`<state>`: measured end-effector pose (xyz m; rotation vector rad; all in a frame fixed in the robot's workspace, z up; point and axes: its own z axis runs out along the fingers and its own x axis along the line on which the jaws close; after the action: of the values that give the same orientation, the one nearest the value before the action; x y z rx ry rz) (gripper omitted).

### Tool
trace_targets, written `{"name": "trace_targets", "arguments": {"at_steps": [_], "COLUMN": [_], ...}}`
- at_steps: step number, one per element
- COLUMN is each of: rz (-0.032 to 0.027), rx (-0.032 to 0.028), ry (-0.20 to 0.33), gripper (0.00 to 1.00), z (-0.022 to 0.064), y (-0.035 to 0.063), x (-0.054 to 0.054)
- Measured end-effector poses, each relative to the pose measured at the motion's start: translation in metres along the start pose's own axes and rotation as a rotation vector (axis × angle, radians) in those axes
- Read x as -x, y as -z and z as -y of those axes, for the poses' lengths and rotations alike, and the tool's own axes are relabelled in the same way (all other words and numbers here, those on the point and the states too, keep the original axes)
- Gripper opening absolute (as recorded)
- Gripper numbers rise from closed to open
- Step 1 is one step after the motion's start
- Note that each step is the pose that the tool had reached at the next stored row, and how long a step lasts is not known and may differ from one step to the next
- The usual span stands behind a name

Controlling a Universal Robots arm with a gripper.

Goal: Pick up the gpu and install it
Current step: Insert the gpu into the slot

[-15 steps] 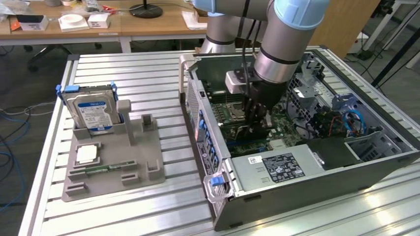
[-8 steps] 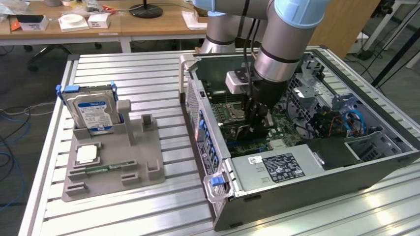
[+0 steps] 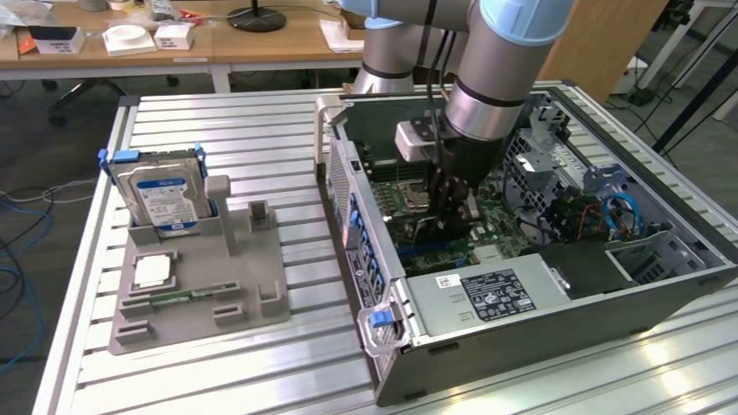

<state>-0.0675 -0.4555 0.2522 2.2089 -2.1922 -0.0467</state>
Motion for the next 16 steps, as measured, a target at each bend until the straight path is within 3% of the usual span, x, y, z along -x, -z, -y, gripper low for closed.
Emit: {"name": "trace_targets", "arguments": {"at_steps": [16], "rz": [0.0], "rx": [0.0], "ry": [-0.002], "gripper": [0.26], "z": [0.0], "y": [-0.0008], "x": [-0.001]}}
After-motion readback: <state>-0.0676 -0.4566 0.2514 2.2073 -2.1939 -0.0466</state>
